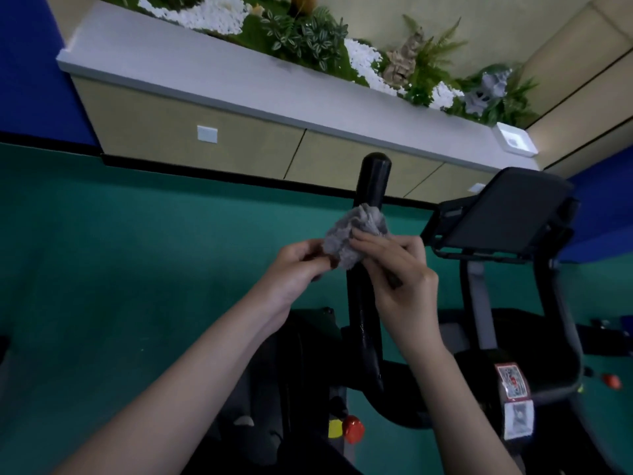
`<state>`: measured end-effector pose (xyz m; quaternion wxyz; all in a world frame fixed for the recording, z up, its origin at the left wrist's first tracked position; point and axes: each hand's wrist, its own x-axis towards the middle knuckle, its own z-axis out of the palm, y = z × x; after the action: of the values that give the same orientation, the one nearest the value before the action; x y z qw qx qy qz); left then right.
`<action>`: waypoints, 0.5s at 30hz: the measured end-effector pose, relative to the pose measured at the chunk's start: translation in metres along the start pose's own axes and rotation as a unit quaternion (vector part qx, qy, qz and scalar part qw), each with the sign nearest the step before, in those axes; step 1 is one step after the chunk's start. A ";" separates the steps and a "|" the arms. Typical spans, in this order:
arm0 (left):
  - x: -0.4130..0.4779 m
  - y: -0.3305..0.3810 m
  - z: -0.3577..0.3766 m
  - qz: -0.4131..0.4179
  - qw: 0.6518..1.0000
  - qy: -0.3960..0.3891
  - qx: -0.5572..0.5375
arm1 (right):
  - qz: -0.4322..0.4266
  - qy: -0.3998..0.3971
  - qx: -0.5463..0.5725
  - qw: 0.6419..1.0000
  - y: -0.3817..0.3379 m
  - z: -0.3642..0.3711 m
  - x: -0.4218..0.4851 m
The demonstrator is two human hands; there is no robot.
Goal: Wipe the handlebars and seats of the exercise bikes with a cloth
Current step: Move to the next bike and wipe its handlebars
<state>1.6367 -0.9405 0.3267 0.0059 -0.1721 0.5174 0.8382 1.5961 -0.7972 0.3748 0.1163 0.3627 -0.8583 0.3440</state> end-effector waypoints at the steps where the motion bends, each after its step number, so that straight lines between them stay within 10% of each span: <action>1: 0.000 0.000 -0.001 -0.002 1.000 -0.004 0.010 | 0.034 -0.005 0.029 0.999 -0.001 -0.003 -0.006; 15: 0.004 0.008 -0.009 -0.031 0.998 -0.051 0.036 | 0.336 0.110 0.171 0.920 -0.022 0.006 -0.028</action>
<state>1.6342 -0.9524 0.3291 0.0643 -0.1447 0.5410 0.8260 1.6317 -0.7969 0.3686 0.0240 0.0270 -0.8393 0.5425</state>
